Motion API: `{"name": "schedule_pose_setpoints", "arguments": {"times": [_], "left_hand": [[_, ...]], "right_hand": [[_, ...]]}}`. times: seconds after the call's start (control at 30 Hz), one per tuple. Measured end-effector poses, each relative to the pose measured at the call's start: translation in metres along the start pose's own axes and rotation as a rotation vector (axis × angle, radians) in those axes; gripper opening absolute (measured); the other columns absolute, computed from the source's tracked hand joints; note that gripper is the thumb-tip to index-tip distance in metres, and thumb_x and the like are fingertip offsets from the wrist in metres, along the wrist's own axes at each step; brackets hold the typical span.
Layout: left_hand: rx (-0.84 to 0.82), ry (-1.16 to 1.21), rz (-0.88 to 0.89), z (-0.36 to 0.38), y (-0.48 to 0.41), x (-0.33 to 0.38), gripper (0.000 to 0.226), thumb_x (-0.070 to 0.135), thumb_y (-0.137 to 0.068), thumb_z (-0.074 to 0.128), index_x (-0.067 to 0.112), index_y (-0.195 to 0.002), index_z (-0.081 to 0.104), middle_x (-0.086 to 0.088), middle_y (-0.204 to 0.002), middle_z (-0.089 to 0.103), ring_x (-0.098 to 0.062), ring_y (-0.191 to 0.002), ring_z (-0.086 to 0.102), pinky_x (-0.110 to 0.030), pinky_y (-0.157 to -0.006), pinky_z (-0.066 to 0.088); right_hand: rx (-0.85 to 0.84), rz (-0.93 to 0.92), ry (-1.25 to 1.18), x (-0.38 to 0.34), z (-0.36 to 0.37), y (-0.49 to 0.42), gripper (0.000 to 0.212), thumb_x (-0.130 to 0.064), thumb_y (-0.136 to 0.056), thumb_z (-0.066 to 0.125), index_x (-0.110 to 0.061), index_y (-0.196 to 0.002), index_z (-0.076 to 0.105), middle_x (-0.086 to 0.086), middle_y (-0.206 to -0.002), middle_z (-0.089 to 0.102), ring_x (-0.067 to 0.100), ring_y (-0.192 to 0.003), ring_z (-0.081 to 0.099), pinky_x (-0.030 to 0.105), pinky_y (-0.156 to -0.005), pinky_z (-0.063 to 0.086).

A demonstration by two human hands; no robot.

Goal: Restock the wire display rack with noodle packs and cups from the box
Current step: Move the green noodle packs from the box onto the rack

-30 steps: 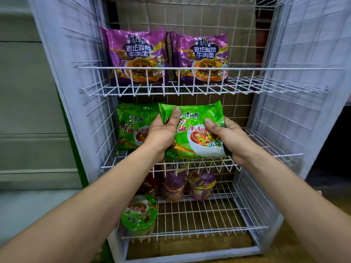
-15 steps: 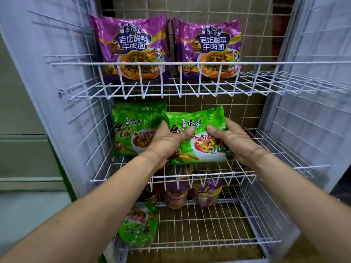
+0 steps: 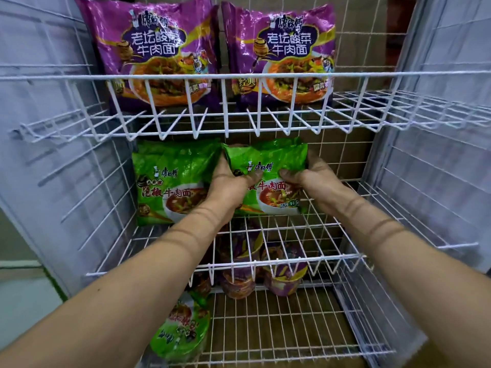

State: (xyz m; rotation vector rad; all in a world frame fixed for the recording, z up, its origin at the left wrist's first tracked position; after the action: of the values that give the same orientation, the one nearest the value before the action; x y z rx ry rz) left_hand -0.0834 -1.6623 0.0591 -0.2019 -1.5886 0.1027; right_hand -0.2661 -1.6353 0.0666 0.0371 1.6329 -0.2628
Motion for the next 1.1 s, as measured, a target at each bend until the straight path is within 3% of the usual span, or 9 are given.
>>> {"name": "schedule_pose_setpoints", "arguments": {"times": [0.1, 0.23, 0.33, 0.43, 0.63, 0.73, 0.87, 0.97, 1.1], "left_hand": [[0.030, -0.043, -0.001, 0.002, -0.012, -0.002, 0.068, 0.004, -0.083, 0.080, 0.016, -0.141, 0.047, -0.003, -0.127, 0.066, -0.018, -0.114, 0.063, -0.022, -0.091, 0.052], [0.079, -0.113, 0.001, 0.003, -0.029, 0.004, 0.070, 0.007, -0.083, 0.080, 0.013, -0.143, 0.044, -0.006, -0.136, 0.060, -0.023, -0.127, 0.055, -0.028, -0.104, 0.043], [0.085, -0.117, -0.007, 0.006, -0.038, 0.000, 0.077, 0.009, -0.084, 0.080, 0.013, -0.148, 0.038, -0.007, -0.141, 0.057, -0.024, -0.130, 0.053, -0.037, -0.111, 0.043], [0.072, -0.111, -0.015, 0.007, -0.041, -0.011, 0.089, 0.014, -0.084, 0.081, 0.018, -0.156, 0.027, -0.007, -0.148, 0.052, -0.027, -0.133, 0.051, -0.046, -0.111, 0.045], [0.056, -0.135, 0.030, 0.009, -0.043, -0.010, 0.088, 0.012, -0.088, 0.076, 0.022, -0.157, 0.022, -0.003, -0.148, 0.050, -0.021, -0.133, 0.049, -0.039, -0.113, 0.042], [0.070, -0.157, 0.018, 0.008, -0.042, -0.012, 0.098, 0.020, -0.089, 0.077, 0.026, -0.161, 0.011, -0.002, -0.159, 0.037, -0.023, -0.144, 0.039, -0.040, -0.118, 0.036], [0.052, -0.202, -0.048, 0.008, -0.038, -0.013, 0.103, 0.029, -0.091, 0.074, 0.028, -0.162, 0.000, -0.001, -0.166, 0.025, -0.023, -0.149, 0.031, -0.034, -0.118, 0.032], [0.029, -0.221, -0.128, 0.007, -0.035, -0.015, 0.102, 0.025, -0.092, 0.073, 0.030, -0.162, -0.001, -0.001, -0.165, 0.027, -0.026, -0.148, 0.032, -0.039, -0.120, 0.032], [-0.001, -0.268, -0.222, 0.007, -0.023, -0.017, 0.102, 0.020, -0.095, 0.068, 0.032, -0.160, -0.010, -0.005, -0.168, 0.015, -0.029, -0.153, 0.022, -0.042, -0.123, 0.025]], "right_hand": [[0.043, 0.002, 0.015, -0.001, -0.002, -0.009, 0.046, 0.001, -0.085, 0.074, -0.016, -0.125, 0.058, -0.006, -0.102, 0.070, 0.012, -0.090, 0.067, 0.022, -0.074, 0.054], [0.064, 0.021, 0.076, 0.003, 0.001, -0.026, 0.046, -0.006, -0.083, 0.078, -0.014, -0.124, 0.060, 0.003, -0.113, 0.072, 0.025, -0.103, 0.068, 0.044, -0.097, 0.054], [0.065, 0.004, 0.163, 0.003, 0.005, -0.038, 0.037, -0.006, -0.086, 0.075, -0.019, -0.116, 0.059, 0.006, -0.110, 0.070, 0.026, -0.101, 0.068, 0.040, -0.092, 0.054], [0.047, 0.005, 0.217, 0.006, 0.008, -0.042, 0.040, -0.005, -0.091, 0.069, -0.014, -0.128, 0.054, 0.006, -0.114, 0.068, 0.022, -0.099, 0.064, 0.036, -0.088, 0.053], [0.068, -0.017, 0.224, 0.006, 0.007, -0.049, 0.050, -0.002, -0.089, 0.069, -0.015, -0.135, 0.052, 0.007, -0.120, 0.069, 0.022, -0.100, 0.067, 0.033, -0.083, 0.057], [0.090, -0.049, 0.258, 0.003, 0.006, -0.048, 0.049, -0.002, -0.089, 0.069, -0.012, -0.135, 0.053, 0.010, -0.123, 0.068, 0.025, -0.107, 0.066, 0.042, -0.097, 0.055], [0.128, -0.045, 0.306, 0.005, 0.003, -0.043, 0.055, -0.008, -0.089, 0.073, -0.011, -0.138, 0.050, 0.010, -0.127, 0.067, 0.027, -0.113, 0.064, 0.046, -0.103, 0.051], [0.138, -0.022, 0.334, 0.003, 0.003, -0.039, 0.056, -0.011, -0.089, 0.074, -0.014, -0.138, 0.048, 0.011, -0.131, 0.064, 0.031, -0.118, 0.062, 0.049, -0.104, 0.049], [0.191, 0.043, 0.405, 0.004, 0.001, -0.036, 0.058, -0.017, -0.086, 0.077, -0.015, -0.137, 0.050, 0.012, -0.132, 0.064, 0.032, -0.119, 0.061, 0.047, -0.105, 0.049]]}}
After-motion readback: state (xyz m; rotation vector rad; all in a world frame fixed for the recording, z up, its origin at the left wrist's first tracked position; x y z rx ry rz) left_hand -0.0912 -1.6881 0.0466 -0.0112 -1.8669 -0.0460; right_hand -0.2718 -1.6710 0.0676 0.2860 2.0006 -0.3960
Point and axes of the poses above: each hand's wrist, its own y-axis away from the middle knuckle, its own z-axis out of the palm, x = y × z, the point moved 9 cm from there along -y, towards the middle knuckle
